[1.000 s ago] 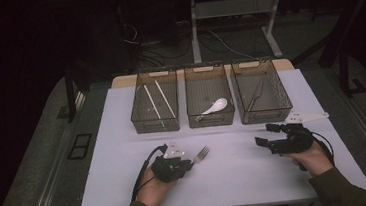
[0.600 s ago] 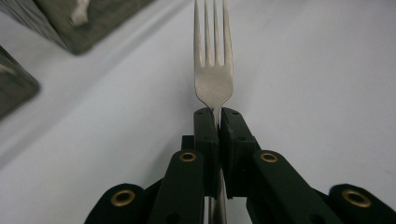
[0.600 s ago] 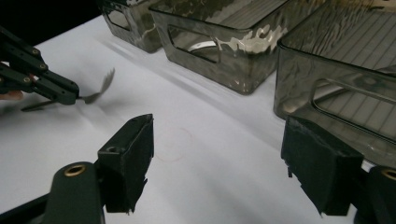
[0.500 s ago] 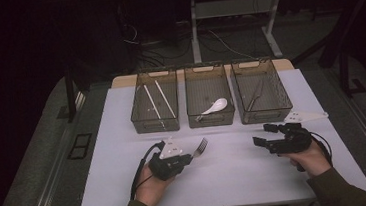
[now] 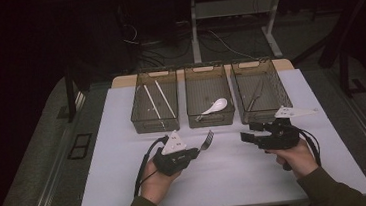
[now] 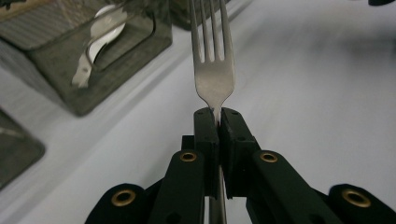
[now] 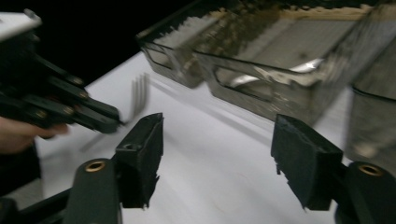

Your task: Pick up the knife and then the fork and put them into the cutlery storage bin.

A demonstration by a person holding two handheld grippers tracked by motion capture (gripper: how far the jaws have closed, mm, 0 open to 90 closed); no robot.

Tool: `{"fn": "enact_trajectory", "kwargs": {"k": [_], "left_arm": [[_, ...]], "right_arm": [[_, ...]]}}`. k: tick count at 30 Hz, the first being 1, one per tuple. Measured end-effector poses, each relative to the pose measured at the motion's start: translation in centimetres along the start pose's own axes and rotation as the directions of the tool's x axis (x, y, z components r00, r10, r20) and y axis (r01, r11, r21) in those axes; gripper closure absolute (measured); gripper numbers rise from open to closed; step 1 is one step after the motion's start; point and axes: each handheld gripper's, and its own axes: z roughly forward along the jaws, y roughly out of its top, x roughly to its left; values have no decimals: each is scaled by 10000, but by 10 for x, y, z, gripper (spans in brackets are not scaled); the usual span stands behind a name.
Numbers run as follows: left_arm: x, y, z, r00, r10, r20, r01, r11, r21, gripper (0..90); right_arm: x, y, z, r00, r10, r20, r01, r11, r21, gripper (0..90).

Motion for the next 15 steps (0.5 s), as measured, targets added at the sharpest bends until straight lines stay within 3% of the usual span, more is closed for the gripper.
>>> {"fn": "enact_trajectory", "kwargs": {"k": [5, 11, 15], "left_arm": [[-4, 16, 9, 9998, 199, 95, -197, 9994, -291, 853], [-9, 29, 21, 9996, 237, 139, -230, 9984, -524, 853], [-11, 37, 28, 9993, 370, 91, -364, 9975, -601, 853]], "right_arm": [[12, 8, 12, 9956, 389, -849, -404, 9991, -159, 423], [20, 16, 26, 9933, 360, -1097, -381, 9991, -175, 518], [20, 19, 33, 9937, 489, -1011, -505, 9986, -129, 645]]}}
